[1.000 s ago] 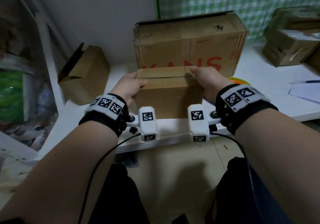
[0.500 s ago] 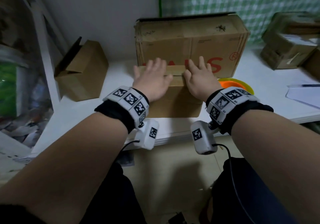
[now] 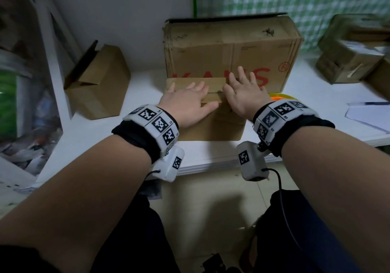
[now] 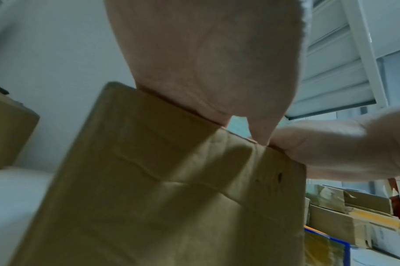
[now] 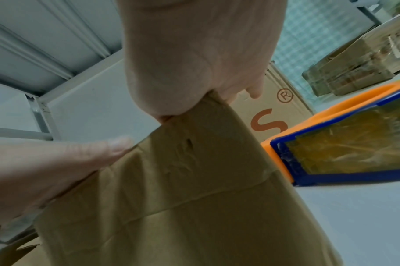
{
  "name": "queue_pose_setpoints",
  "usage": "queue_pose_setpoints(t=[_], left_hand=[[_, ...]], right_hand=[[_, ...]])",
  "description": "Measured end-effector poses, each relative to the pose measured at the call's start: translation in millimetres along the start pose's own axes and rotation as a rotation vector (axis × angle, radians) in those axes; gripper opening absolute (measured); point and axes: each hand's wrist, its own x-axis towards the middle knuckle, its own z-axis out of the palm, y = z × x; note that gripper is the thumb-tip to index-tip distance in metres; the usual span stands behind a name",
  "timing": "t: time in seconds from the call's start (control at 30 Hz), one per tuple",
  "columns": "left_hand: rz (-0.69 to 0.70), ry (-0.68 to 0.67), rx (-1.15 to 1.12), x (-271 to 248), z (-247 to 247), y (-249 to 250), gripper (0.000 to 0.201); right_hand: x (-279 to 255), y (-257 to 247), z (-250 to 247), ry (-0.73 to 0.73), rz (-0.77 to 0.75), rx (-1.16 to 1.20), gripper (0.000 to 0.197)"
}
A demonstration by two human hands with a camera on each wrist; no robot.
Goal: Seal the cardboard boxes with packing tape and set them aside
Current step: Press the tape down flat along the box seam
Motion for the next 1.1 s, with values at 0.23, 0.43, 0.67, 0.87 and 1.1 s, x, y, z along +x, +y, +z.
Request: queue_pose_setpoints(t=[0.23, 0.43, 0.67, 0.87, 1.1], left_hand=[[-0.107, -0.026, 0.101, -19, -5, -24, 0.083], [-0.150, 0.014, 0.180, -28, -1, -32, 0.097], [-0.124, 0.001, 0.140, -26, -1, -35, 0.097], [-0.144, -0.009, 0.183, -22, -2, -32, 0.094], [-0.189, -0.006, 0.250, -25, -3, -24, 0.091]], right_hand=[[-2, -1, -1, 0.017, -0.012, -0.045, 0.060], [-3, -3, -2, 0.050, -0.017, -0.170, 0.063], [-19, -59, 10, 0.001, -0.381, -0.280, 0.055], [-20, -63, 8, -0.037, -0.342, -0.283, 0.055], [-24, -33, 1, 0.028, -0.259, -0.319, 0.054]])
